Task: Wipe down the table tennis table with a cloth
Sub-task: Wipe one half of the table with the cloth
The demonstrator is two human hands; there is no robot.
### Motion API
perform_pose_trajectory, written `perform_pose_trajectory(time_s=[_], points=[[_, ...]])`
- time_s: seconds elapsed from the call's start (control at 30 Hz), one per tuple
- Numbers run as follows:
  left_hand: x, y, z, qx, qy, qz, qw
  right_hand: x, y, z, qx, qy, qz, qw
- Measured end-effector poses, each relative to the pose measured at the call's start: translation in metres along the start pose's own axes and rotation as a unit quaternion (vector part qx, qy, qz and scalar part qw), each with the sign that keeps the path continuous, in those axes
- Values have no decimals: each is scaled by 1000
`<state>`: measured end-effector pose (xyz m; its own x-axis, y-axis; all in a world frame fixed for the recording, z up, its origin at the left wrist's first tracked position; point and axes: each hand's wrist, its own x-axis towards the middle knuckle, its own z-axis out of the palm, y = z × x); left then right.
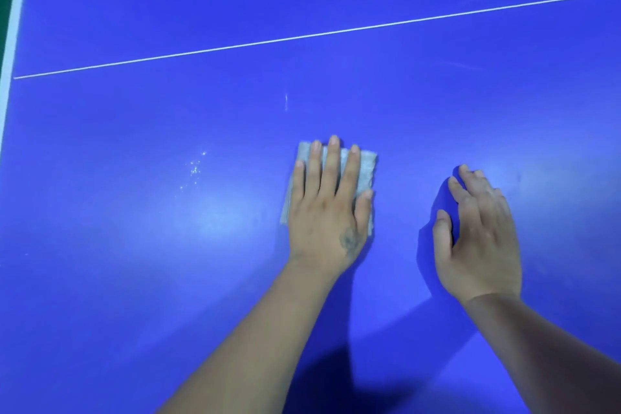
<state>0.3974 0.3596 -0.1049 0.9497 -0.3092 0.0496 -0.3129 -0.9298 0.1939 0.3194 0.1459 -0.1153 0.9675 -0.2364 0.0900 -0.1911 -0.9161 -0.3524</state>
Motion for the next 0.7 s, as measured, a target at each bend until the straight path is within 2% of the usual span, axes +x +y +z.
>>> perform_pose_trajectory(time_s=[0.2,0.37,0.57,0.63,0.7], points=[[108,-60,5,20,38,-19,999,-2,-1,0,2,2,5,1000],[132,-106,-3,18,-7,-144,989,-1,0,1,3,3,5,1000],[58,-74,-26,-170,101,-107,974,0,-1,0,1,1,5,1000],[1,-59,-25,-163,115,-173,964,0,-2,-1,-1,0,7,1000],[-57,-42,-19,-140,87,-234,958,0,-3,-1,0,1,7,1000]])
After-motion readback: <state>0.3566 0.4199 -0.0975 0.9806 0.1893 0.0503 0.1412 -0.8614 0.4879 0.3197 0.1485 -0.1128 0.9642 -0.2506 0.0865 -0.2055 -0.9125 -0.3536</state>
